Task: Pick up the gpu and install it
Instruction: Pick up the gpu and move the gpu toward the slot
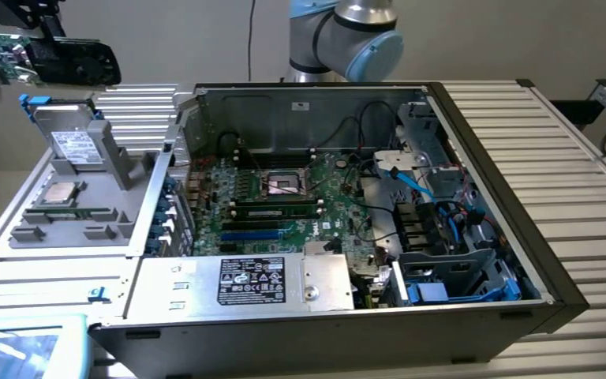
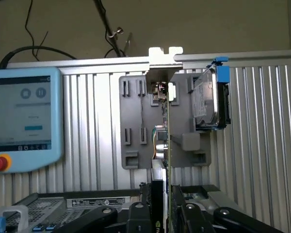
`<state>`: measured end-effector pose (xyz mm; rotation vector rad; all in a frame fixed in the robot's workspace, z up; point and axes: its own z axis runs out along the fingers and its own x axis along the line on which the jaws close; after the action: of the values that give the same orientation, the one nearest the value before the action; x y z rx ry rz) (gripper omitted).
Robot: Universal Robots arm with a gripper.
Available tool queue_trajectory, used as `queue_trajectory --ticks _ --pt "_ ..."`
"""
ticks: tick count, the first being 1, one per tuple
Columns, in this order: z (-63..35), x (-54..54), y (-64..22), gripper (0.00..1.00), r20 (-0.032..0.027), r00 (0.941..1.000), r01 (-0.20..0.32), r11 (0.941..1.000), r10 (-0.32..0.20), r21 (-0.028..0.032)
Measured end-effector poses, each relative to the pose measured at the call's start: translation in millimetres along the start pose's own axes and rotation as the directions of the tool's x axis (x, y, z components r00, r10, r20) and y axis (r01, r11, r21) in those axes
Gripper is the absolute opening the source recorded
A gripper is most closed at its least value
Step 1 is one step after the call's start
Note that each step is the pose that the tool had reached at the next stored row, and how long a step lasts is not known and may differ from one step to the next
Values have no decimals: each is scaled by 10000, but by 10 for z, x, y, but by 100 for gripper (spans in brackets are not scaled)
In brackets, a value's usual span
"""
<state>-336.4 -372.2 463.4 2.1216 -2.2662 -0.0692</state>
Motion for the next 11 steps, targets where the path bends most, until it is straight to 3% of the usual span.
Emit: queue_trajectory --ticks 3,5,11 --pt "1 0 0 27 -6 10000 78 10000 -78 11" --pt "0 -1 -1 27 -26 9996 278 9996 -278 54" --pt "-1 0 -21 27 -31 9995 308 9995 -308 56"
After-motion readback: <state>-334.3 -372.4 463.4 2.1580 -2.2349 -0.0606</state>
